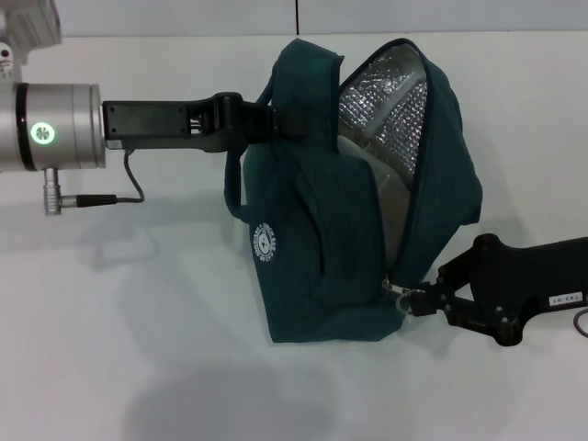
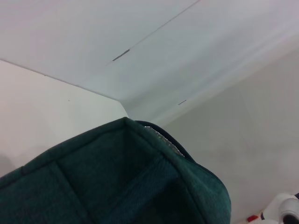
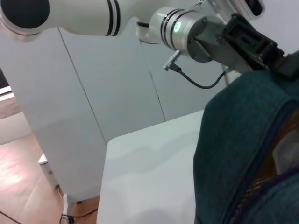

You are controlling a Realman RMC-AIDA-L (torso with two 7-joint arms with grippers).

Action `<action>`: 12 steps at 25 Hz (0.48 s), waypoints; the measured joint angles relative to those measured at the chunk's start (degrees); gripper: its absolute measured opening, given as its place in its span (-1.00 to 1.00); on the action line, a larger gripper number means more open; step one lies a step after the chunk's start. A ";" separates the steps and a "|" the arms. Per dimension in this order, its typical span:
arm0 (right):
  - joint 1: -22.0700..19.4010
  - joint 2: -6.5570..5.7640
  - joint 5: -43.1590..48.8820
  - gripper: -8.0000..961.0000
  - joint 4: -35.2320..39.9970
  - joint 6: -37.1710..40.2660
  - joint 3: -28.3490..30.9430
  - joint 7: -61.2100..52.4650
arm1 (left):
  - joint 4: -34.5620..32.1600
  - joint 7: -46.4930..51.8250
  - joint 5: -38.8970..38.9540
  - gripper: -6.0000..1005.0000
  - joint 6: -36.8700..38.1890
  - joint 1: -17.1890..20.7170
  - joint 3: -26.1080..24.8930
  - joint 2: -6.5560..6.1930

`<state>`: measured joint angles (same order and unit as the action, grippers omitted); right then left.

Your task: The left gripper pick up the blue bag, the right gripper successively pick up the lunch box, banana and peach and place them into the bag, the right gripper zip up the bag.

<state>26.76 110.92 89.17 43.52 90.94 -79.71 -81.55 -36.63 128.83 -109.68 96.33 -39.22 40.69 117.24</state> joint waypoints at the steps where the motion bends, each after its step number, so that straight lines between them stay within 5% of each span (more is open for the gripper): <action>1: 0.08 -0.05 0.33 -0.92 0.55 0.17 0.00 -0.44 | 0.02 0.02 0.00 -0.93 -0.01 -0.02 0.00 0.00; 12: 1.81 -0.55 4.75 -0.91 6.47 1.37 0.10 -7.13 | -0.01 0.08 -0.01 -0.93 -0.07 -0.07 0.00 0.00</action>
<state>28.57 110.37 93.92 49.99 92.31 -79.62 -88.68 -36.64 128.91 -109.69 96.25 -39.29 40.69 117.24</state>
